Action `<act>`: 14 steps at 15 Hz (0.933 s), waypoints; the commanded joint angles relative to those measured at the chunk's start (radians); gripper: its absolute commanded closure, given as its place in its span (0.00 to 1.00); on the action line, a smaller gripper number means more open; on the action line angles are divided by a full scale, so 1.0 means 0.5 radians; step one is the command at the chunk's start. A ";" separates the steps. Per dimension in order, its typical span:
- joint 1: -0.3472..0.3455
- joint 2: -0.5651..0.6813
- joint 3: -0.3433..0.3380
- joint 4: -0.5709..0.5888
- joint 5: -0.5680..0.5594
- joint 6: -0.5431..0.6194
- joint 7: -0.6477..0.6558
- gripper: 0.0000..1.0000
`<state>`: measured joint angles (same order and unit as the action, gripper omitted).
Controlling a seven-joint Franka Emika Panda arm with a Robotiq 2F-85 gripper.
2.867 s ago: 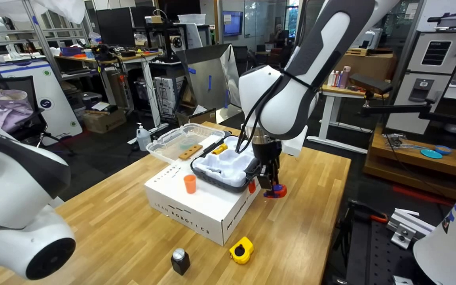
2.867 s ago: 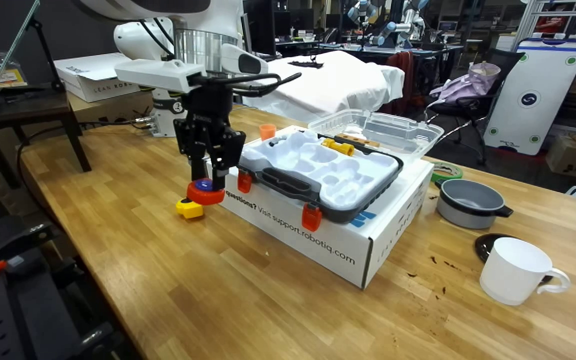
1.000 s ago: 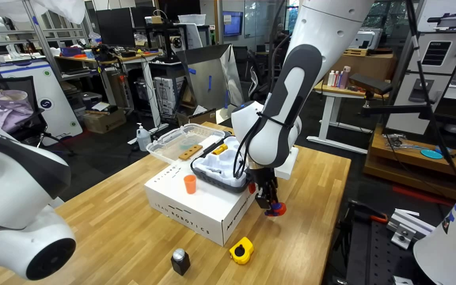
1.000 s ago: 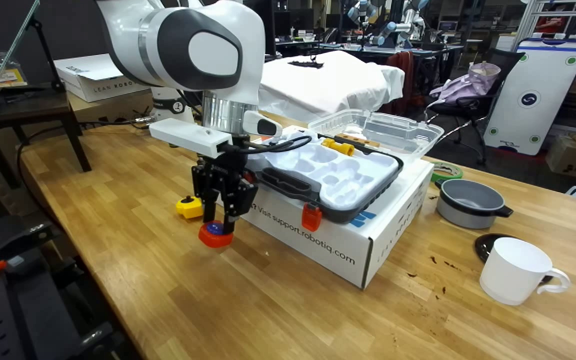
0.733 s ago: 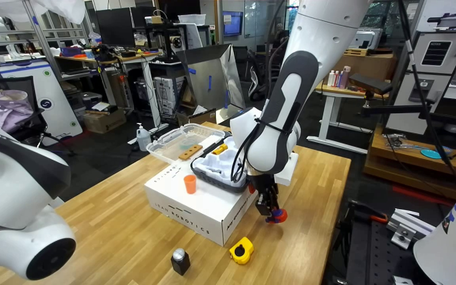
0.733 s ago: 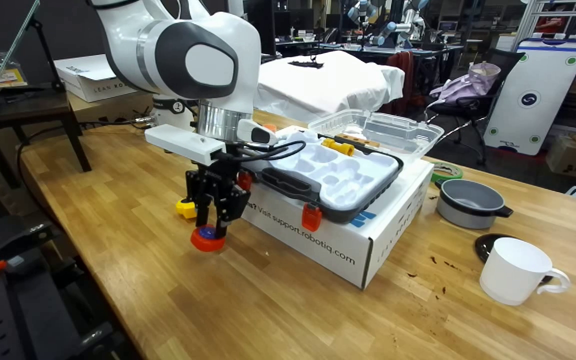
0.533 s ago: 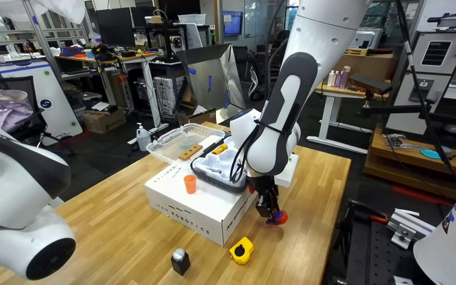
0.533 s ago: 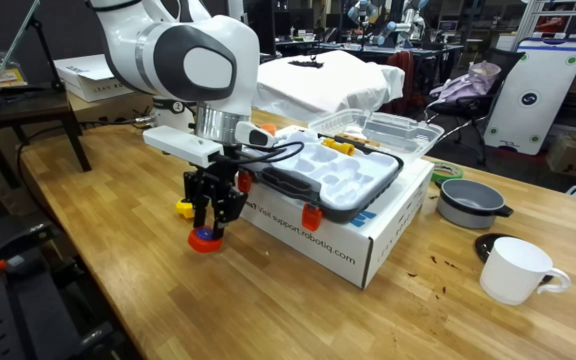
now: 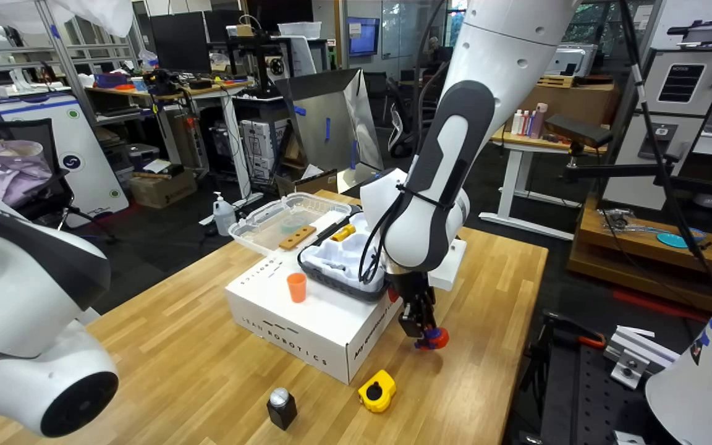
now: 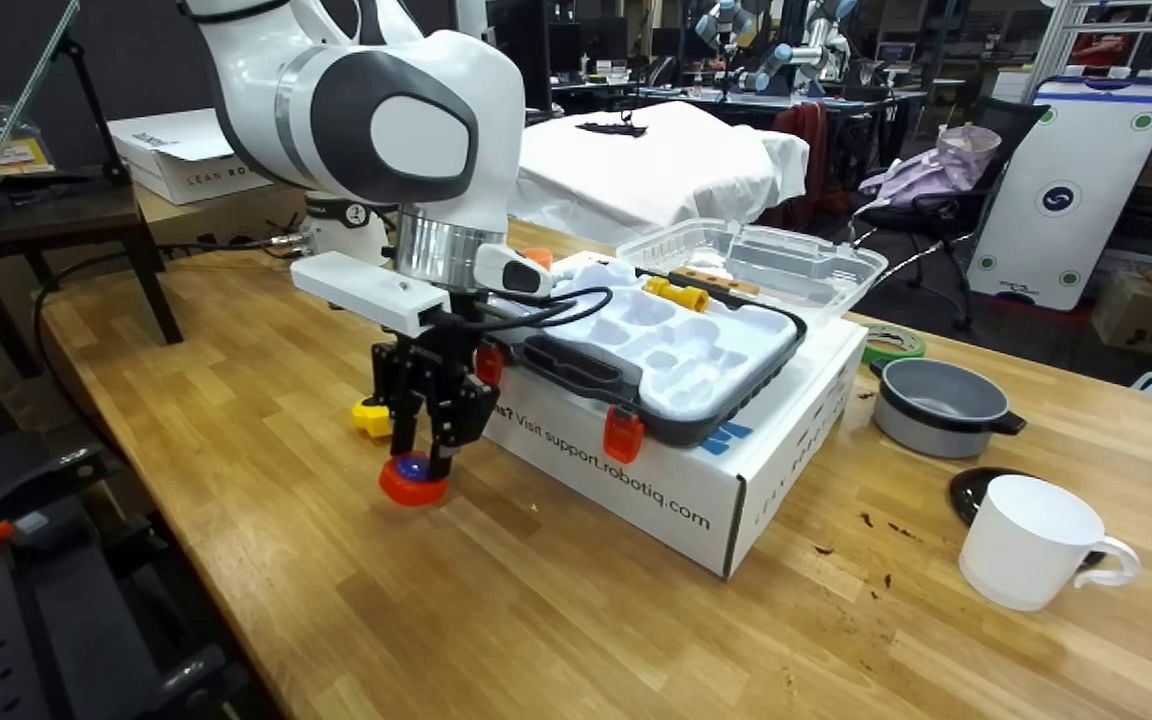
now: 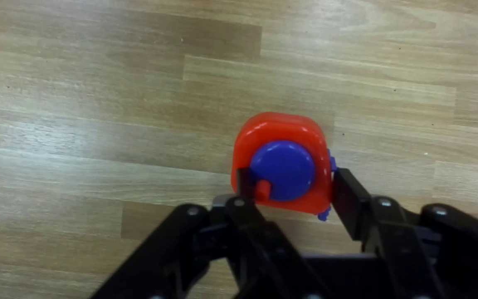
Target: Take the measuring tape toy out of the toolbox and put it on the table
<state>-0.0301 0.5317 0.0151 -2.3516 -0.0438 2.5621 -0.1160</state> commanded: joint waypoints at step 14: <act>-0.034 -0.359 -0.013 -0.191 -0.010 -0.089 -0.066 0.00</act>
<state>-0.0337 0.4545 0.0074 -2.3769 -0.0442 2.5445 -0.1181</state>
